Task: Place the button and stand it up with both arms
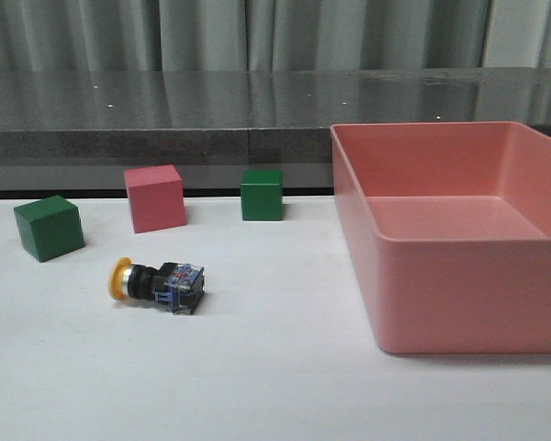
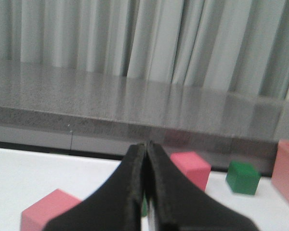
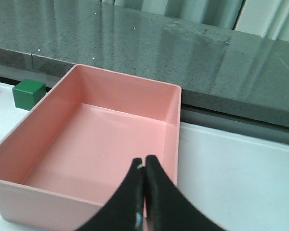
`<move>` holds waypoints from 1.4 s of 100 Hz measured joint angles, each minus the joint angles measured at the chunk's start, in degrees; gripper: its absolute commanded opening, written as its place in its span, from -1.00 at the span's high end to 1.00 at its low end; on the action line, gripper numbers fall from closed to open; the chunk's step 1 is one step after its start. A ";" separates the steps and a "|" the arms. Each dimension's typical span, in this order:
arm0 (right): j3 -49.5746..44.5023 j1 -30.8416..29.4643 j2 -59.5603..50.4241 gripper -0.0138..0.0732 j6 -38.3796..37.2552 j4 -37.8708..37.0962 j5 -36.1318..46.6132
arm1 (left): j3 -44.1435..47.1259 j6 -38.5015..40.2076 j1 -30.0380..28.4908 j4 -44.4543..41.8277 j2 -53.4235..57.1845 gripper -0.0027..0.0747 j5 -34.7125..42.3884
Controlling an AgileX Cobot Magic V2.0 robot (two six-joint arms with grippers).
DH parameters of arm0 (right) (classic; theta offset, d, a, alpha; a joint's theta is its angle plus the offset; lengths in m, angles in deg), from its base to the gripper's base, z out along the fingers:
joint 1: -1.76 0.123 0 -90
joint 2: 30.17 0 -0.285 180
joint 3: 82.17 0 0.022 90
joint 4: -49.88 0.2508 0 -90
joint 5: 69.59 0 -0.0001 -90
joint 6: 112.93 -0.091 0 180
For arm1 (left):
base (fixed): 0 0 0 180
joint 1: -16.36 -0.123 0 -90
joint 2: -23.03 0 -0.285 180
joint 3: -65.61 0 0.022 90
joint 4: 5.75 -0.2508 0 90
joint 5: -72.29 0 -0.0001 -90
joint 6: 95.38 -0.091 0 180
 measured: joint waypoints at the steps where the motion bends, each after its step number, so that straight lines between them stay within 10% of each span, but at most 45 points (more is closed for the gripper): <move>1: 0.00 0.00 0.00 0.82 0.00 0.00 0.00 | 0.00 0.00 0.00 0.52 0.00 0.98 0.37; 16: 0.00 0.00 0.00 0.82 0.00 0.00 0.09 | -0.71 0.00 0.00 9.63 0.00 0.98 1.42; 50: -0.09 0.00 0.00 0.82 0.00 0.00 0.21 | -28.39 -4.03 0.00 4.46 -28.55 0.98 -25.47; 71: -0.09 0.00 0.00 0.82 0.00 0.00 0.30 | -41.09 -31.95 0.00 12.98 -50.84 0.98 -31.13; 93: -0.09 0.00 0.00 0.82 0.00 0.00 0.30 | -45.43 -77.09 0.00 42.86 -67.99 0.94 -34.34; 107: -0.09 0.00 0.00 0.82 0.00 0.00 0.34 | -45.87 -100.82 0.00 59.98 -76.43 0.51 -39.82; 126: -0.09 0.00 0.00 0.82 0.00 0.00 0.34 | -46.13 -120.83 0.00 73.74 -83.73 -0.63 -44.28; 140: -0.09 0.00 0.00 0.82 0.00 0.00 0.34 | -46.16 -125.23 0.00 79.22 -86.11 -0.70 -40.60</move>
